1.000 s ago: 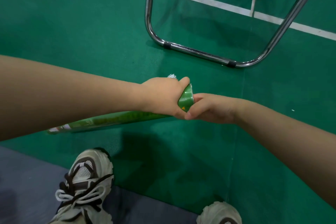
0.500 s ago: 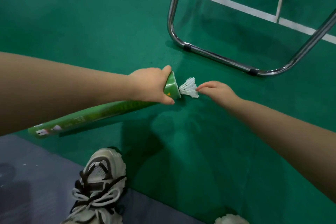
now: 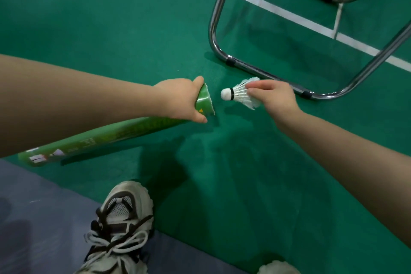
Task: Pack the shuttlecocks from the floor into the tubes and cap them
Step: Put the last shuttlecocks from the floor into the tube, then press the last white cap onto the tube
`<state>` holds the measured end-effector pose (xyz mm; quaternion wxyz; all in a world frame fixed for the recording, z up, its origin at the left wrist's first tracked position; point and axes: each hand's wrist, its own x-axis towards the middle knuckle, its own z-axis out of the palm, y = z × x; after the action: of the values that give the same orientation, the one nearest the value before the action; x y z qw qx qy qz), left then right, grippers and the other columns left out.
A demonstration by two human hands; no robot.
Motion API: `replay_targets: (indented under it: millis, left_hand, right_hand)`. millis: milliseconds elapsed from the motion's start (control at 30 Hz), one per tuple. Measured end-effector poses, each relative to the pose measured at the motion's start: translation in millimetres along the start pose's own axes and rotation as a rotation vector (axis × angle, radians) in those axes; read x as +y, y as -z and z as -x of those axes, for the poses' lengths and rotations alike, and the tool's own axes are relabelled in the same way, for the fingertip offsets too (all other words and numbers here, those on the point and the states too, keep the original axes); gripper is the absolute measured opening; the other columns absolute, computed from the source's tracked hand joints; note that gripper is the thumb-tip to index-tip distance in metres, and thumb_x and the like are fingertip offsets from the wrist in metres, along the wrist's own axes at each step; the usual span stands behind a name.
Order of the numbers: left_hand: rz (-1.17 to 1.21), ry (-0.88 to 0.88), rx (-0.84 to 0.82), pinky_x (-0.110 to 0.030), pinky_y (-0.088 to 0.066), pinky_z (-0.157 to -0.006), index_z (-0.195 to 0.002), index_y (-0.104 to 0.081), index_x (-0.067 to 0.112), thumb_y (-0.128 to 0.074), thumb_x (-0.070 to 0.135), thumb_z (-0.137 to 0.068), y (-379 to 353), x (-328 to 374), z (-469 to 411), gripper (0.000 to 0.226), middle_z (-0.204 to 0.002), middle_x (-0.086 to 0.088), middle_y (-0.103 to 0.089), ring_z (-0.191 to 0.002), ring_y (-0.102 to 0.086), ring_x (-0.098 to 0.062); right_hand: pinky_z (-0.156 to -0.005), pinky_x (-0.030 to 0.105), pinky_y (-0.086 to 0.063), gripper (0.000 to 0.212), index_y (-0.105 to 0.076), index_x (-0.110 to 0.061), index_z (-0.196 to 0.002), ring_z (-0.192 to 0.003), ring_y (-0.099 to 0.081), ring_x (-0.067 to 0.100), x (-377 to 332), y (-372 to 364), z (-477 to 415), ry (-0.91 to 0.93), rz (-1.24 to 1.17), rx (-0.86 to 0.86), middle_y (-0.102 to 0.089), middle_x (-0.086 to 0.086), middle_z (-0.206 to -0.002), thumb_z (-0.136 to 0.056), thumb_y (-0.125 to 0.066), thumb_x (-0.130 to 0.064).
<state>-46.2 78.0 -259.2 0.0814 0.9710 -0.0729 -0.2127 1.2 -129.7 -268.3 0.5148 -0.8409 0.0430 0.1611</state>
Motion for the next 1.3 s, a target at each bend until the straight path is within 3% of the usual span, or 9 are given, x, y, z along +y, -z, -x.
replay_targets:
  millis: [167, 367, 500, 600, 800, 900, 1000, 1167, 1300]
  left_hand:
    - [0.055, -0.067, 0.039, -0.033, -0.040, -0.057, -0.097, -0.029, 0.016, -0.070, 0.061, -0.070, 16.2, 28.4, 4.2, 0.066, -0.071, 0.002, -0.045, -0.069, -0.050, -0.024]
    - [0.121, -0.190, 0.159, -0.032, -0.042, -0.061, -0.105, -0.035, 0.014, -0.071, 0.059, -0.068, 52.1, 75.9, 18.3, 0.069, -0.075, 0.003, -0.045, -0.074, -0.050, -0.024]
    - [0.126, -0.249, 0.229, -0.031, -0.039, -0.059, -0.096, -0.031, 0.016, -0.070, 0.060, -0.069, 88.4, 96.8, 37.8, 0.065, -0.071, 0.005, -0.043, -0.071, -0.048, -0.023]
    - [0.123, -0.312, 0.312, -0.032, -0.037, -0.059, -0.095, -0.030, 0.016, -0.068, 0.059, -0.070, 120.7, 114.6, 60.2, 0.062, -0.068, 0.005, -0.040, -0.068, -0.046, -0.024]
    - [0.128, -0.370, 0.459, -0.032, -0.040, -0.061, -0.102, -0.032, 0.017, -0.066, 0.055, -0.074, 174.3, 135.6, 96.0, 0.058, -0.086, 0.000, -0.053, -0.078, -0.056, -0.026]
    - [0.209, -0.340, 0.534, -0.031, -0.038, -0.065, -0.115, -0.036, 0.013, -0.063, 0.050, -0.076, 199.9, 140.4, 108.8, 0.061, -0.101, -0.006, -0.061, -0.093, -0.060, -0.029]
    - [0.406, -0.302, 0.586, -0.032, -0.043, -0.066, -0.105, -0.035, 0.015, -0.061, 0.040, -0.078, 221.1, 144.2, 115.7, 0.045, -0.098, -0.006, -0.061, -0.093, -0.061, -0.029]
    - [0.714, -0.264, 0.722, -0.030, -0.043, -0.069, -0.098, -0.034, 0.021, -0.056, 0.026, -0.083, 231.7, 140.6, 108.7, 0.026, -0.090, -0.002, -0.058, -0.082, -0.056, -0.023]
    - [1.014, -0.234, 0.831, -0.036, -0.050, -0.084, -0.095, -0.044, 0.028, -0.041, 0.040, -0.083, 223.8, 133.5, 75.7, 0.017, -0.095, 0.007, -0.063, -0.087, -0.060, -0.013]
  right_hand:
    - [-0.068, 0.023, -0.043, 0.025, -0.056, -0.025, -0.067, -0.065, -0.050, 0.010, -23.7, 12.4, 35.9, 0.138, 0.044, 0.006, -0.055, -0.005, -0.067, -0.079, -0.068, -0.005]
    - [-0.060, 0.025, -0.034, 0.025, -0.044, -0.024, -0.073, -0.060, -0.040, 0.008, -53.2, 40.0, 69.5, 0.160, 0.138, -0.017, -0.046, -0.007, -0.064, -0.088, -0.056, -0.009]
    - [-0.067, 0.027, -0.038, 0.008, -0.048, -0.022, -0.097, -0.069, -0.049, 0.011, -94.8, 64.5, 102.4, 0.152, 0.147, -0.102, -0.057, -0.005, -0.076, -0.091, -0.054, -0.019]
    - [-0.079, 0.029, -0.047, 0.024, -0.054, -0.013, -0.108, -0.085, -0.059, 0.013, -124.4, 79.8, 127.6, 0.182, 0.210, -0.146, -0.065, 0.001, -0.095, -0.086, -0.062, -0.020]
    - [-0.073, 0.021, -0.047, 0.021, -0.065, -0.020, -0.086, -0.077, -0.059, 0.006, -177.2, 110.9, 162.8, 0.290, 0.202, -0.226, -0.066, -0.005, -0.084, -0.067, -0.065, -0.028]
    - [-0.083, 0.031, -0.049, 0.018, -0.063, -0.024, -0.080, -0.084, -0.059, 0.012, -210.6, 120.6, 169.2, 0.357, 0.301, -0.152, -0.065, -0.002, -0.088, -0.068, -0.062, -0.036]
    - [-0.078, 0.034, -0.046, 0.017, -0.055, -0.027, -0.071, -0.081, -0.056, 0.015, -242.2, 122.8, 171.6, 0.448, 0.488, 0.022, -0.061, -0.004, -0.081, -0.086, -0.058, -0.036]
    - [-0.080, 0.034, -0.042, 0.019, -0.054, -0.027, -0.098, -0.092, -0.058, 0.022, -268.1, 118.3, 160.7, 0.688, 0.939, 0.268, -0.065, -0.001, -0.095, -0.093, -0.042, -0.039]
    - [-0.086, 0.034, -0.043, 0.033, -0.058, -0.039, -0.108, -0.092, -0.061, 0.002, -271.3, 106.2, 133.4, 0.856, 1.177, 0.500, -0.065, -0.021, -0.101, -0.080, -0.042, -0.037]
